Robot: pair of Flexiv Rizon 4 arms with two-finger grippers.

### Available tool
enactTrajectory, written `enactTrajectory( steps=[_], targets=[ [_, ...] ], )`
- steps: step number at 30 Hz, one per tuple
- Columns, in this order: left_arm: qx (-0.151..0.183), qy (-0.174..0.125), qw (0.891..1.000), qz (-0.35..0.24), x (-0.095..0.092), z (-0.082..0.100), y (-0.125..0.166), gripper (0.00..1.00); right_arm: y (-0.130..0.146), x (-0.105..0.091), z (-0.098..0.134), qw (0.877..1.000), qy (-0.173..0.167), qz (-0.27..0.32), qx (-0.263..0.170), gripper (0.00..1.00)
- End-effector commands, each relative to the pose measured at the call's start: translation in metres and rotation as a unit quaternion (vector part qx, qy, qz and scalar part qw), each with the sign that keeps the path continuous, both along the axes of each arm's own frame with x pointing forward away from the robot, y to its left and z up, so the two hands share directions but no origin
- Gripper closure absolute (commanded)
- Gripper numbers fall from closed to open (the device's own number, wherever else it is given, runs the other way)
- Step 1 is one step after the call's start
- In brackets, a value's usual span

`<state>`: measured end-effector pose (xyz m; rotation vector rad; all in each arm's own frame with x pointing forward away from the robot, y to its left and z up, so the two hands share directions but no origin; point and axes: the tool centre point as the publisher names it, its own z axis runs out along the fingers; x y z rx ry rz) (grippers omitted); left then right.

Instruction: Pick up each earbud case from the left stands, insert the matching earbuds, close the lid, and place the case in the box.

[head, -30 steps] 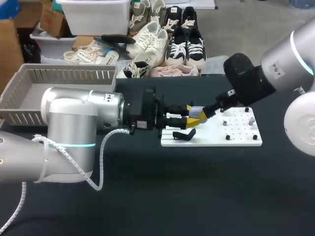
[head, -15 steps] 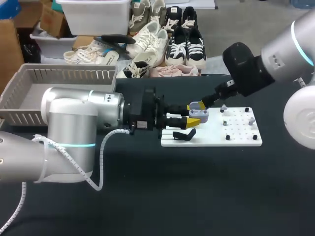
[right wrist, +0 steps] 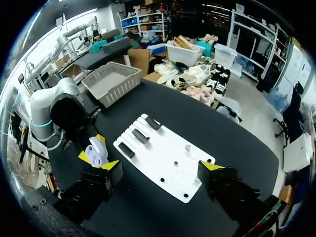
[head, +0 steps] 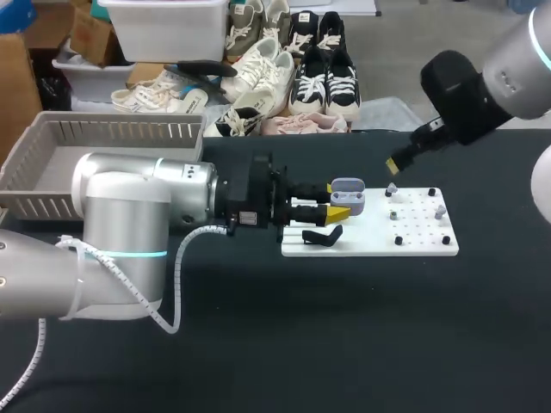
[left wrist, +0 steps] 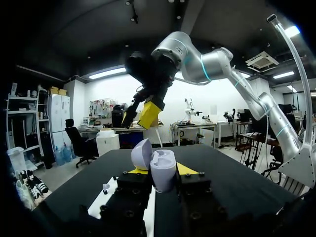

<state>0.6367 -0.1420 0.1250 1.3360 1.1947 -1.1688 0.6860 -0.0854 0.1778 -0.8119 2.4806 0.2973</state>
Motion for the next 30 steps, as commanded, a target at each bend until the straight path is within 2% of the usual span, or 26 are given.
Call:
enactTrajectory(
  steps=[1,5,13,17,23,25,30],
  targets=[
    [-0.001,-0.001,1.000,0.003,-0.002,0.000,0.000,1.00,-0.023,-0.008,-0.004,0.985,-0.029,-0.092,-0.141,0.00],
    [-0.001,-0.001,1.000,0.003,-0.002,0.000,0.000,1.00,-0.045,-0.002,-0.028,0.975,0.004,-0.114,-0.190,0.00],
    [-0.001,-0.001,1.000,0.003,-0.002,0.000,0.000,1.00,-0.064,0.005,-0.067,0.958,0.051,-0.116,-0.257,0.00],
    [-0.001,-0.001,1.000,0.003,-0.002,0.000,0.000,1.00,-0.067,0.009,-0.081,0.957,0.065,-0.114,-0.258,0.00],
    [-0.001,-0.001,1.000,0.003,-0.002,0.000,0.000,1.00,-0.070,0.018,-0.102,0.961,0.091,-0.117,-0.234,0.00],
    [-0.001,-0.001,1.000,0.003,-0.002,0.000,0.000,1.00,-0.071,0.020,-0.108,0.960,0.097,-0.118,-0.233,0.11],
    [-0.001,-0.001,1.000,0.003,-0.002,0.000,0.000,1.00,-0.072,0.024,-0.122,0.961,0.112,-0.121,-0.222,0.17]
  ],
)
